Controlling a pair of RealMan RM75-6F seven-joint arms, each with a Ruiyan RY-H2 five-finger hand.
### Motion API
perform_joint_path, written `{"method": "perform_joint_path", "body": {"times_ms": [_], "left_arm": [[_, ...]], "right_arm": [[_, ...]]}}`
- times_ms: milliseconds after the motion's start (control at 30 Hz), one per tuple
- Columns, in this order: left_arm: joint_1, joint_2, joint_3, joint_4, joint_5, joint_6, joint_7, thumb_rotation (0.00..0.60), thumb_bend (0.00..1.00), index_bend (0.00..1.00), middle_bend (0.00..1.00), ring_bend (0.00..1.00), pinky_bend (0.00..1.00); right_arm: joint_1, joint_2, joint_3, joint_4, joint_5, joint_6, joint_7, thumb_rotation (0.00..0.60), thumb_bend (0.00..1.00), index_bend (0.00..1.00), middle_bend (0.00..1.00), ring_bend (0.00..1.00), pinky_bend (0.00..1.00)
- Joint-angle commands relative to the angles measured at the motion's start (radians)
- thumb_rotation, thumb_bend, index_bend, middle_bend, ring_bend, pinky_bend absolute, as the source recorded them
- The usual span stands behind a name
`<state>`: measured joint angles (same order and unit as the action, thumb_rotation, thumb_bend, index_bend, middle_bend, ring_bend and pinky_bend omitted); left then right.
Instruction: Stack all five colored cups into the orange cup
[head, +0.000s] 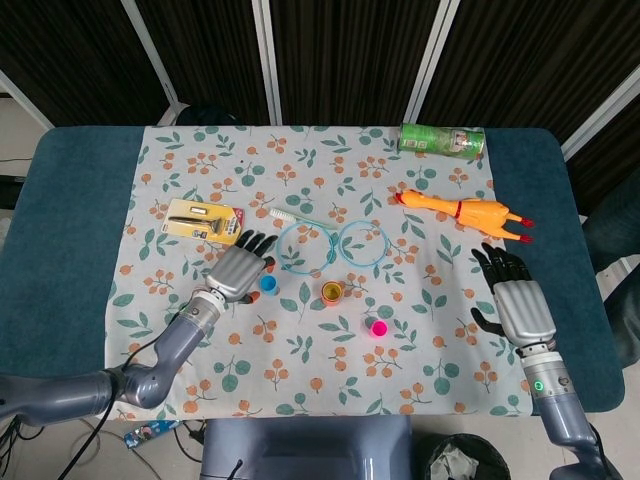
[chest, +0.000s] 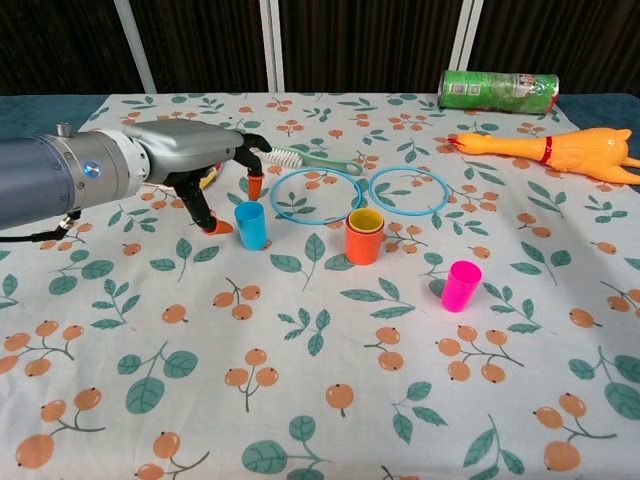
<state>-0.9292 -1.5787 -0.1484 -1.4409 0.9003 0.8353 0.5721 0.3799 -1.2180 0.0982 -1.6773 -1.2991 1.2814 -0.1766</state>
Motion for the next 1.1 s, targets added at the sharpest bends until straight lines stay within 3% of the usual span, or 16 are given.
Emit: {"method": "perform_joint_path", "body": {"times_ms": [33,667,1100], "left_arm": [[-0.004,-0.005,0.002,0.006,-0.006,0.000,0.005,0.600,0.24,0.41,0.01,0.00,0.00],[-0.031,-0.034,0.011,0.029,-0.024,0.011,0.032,0.600,0.24,0.42,0.01,0.00,0.00],[-0.042,-0.041,0.022,0.039,-0.037,0.011,0.043,0.600,0.32,0.49,0.04,0.00,0.00]], "right_arm": [[-0.001,-0.001,0.003,0.001,0.001,0.000,-0.001,0.600,0.39,0.01,0.00,0.00,0.11],[-0.005,-0.011,0.016,0.007,0.009,-0.012,-0.015,0.600,0.39,0.01,0.00,0.00,0.11],[-0.014,-0.017,0.025,0.014,0.012,-0.009,-0.019,0.600,0.39,0.01,0.00,0.00,0.10]]}}
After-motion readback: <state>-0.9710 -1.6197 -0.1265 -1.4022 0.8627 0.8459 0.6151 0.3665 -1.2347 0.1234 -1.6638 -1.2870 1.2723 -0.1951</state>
